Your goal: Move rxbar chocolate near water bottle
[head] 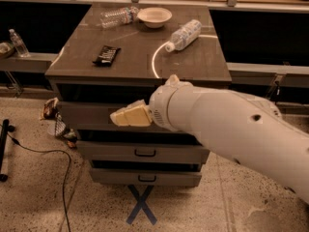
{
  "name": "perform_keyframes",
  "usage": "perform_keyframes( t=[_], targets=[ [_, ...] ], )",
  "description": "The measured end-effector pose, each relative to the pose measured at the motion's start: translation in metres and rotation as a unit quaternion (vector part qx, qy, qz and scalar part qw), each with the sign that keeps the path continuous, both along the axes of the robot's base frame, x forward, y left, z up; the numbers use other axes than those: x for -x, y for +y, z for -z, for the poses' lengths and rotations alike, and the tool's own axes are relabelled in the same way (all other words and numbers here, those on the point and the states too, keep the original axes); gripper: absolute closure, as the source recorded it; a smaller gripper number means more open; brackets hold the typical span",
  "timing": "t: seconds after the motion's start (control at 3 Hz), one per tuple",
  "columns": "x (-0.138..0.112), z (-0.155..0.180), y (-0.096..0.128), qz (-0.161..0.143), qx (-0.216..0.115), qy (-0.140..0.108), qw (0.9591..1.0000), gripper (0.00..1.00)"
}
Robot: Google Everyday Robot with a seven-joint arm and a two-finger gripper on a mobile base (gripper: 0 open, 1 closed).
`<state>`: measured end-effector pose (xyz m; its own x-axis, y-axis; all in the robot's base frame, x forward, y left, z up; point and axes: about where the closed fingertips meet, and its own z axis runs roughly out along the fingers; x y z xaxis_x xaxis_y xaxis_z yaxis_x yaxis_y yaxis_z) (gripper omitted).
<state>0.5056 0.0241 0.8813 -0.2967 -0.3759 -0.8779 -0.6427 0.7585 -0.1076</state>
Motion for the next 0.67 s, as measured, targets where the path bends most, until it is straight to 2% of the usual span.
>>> perform_keyframes(
  t=[0.33, 0.67],
  targets=[
    [-0.031, 0.007, 0.019, 0.012, -0.042, -0.026, 0.9987, 0.00],
    [-0.071, 0.010, 0.037, 0.022, -0.080, -0.057, 0.9949, 0.00]
  ],
)
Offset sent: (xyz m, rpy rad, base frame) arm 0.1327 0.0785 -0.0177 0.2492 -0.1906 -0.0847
